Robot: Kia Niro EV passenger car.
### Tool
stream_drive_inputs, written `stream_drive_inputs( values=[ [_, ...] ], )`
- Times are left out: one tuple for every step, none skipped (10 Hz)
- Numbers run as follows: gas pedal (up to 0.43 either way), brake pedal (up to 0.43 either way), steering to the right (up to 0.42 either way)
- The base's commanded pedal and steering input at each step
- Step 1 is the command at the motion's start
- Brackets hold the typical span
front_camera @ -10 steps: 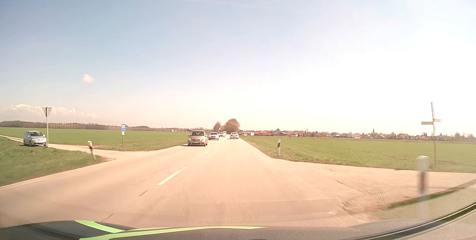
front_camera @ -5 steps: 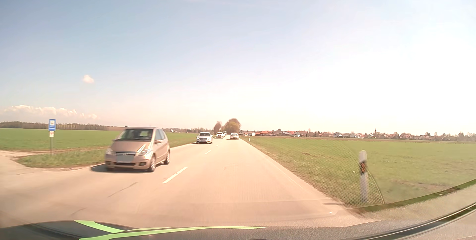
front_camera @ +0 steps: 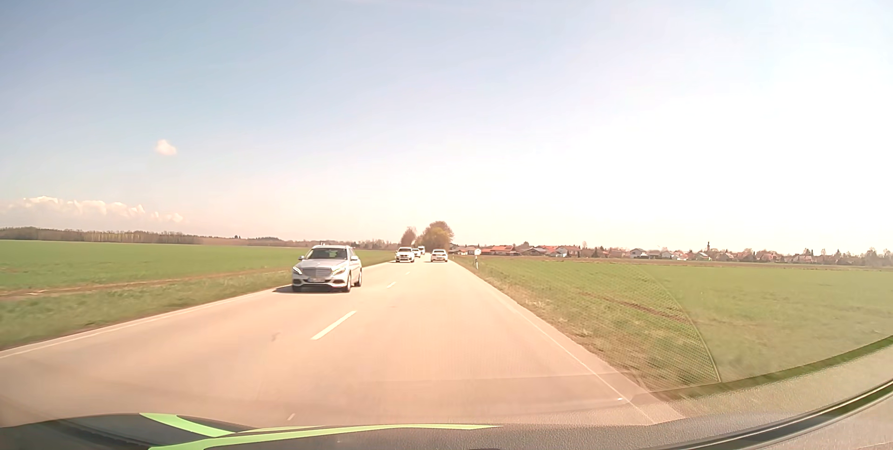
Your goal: Follow the waypoints while adhering to traffic rules and regulations
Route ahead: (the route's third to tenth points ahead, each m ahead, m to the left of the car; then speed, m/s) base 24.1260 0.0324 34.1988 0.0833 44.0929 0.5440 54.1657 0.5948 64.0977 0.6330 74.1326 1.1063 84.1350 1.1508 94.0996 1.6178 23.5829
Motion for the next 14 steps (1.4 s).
stream_drive_inputs(
  values=[
    [0.197, 0.0, 0.0],
    [0.197, 0.0, 0.0],
    [0.197, 0.0, 0.0],
    [0.197, 0.0, 0.0],
    [0.197, 0.0, 0.0],
    [0.197, 0.0, 0.0],
    [0.197, 0.0, 0.0],
    [0.197, 0.0, 0.0],
    [0.197, 0.0, 0.0],
    [0.197, 0.0, 0.0],
    [0.197, 0.0, 0.0],
    [0.197, 0.0, 0.0],
    [0.197, 0.0, 0.0],
    [0.197, 0.0, 0.0]
  ],
)
